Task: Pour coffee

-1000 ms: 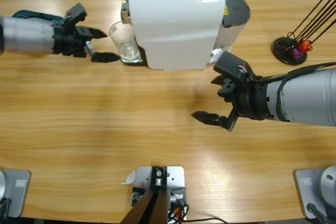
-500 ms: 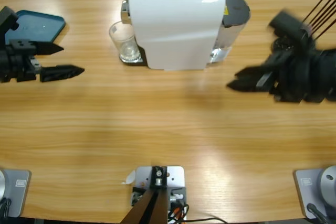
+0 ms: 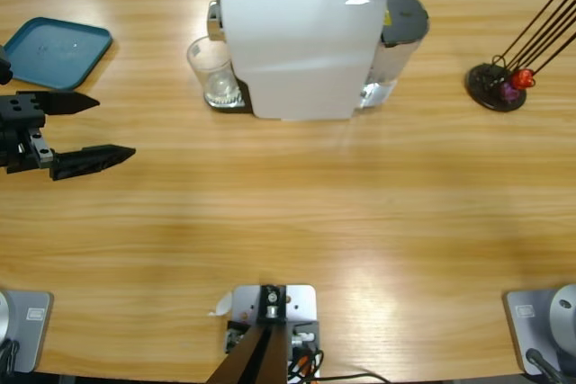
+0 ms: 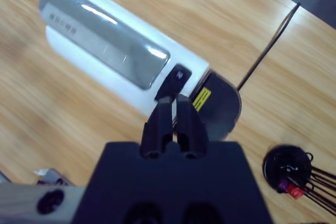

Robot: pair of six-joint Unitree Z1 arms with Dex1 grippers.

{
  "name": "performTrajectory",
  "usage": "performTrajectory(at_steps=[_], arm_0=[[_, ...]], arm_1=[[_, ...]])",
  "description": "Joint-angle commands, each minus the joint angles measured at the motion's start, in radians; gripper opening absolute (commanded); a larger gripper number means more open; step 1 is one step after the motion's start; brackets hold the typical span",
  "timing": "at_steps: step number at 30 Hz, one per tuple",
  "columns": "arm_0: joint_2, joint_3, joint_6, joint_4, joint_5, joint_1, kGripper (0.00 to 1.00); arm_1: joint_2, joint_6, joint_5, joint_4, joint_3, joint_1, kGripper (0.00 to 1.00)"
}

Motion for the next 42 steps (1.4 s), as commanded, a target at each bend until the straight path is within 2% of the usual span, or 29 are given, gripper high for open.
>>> performTrajectory(at_steps=[1, 5, 13, 32, 42], arm_0=[[-0.05, 0.011, -0.02, 0.016, 0.016, -0.022, 0.996], [-0.046, 0.011, -0.02, 0.016, 0.017, -0.022, 0.996], [-0.041, 0.016, -0.018, 0.014, 0.027, -0.022, 0.996], [-0.032, 0.02, -0.018, 0.011, 0.031, -0.022, 0.996], [-0.024, 0.022, -0.018, 0.008, 0.029, -0.024, 0.996]], arm_1=[[0.142, -0.017, 0.076, 0.025, -0.052, -0.08, 0.0], [0.178, -0.017, 0.107, 0.025, -0.055, -0.08, 0.0], [0.199, -0.02, 0.104, 0.033, -0.076, -0.08, 0.0], [0.137, -0.026, 0.087, 0.06, -0.083, -0.061, 0.0], [0.133, -0.038, 0.109, 0.06, -0.079, -0.039, 0.0]])
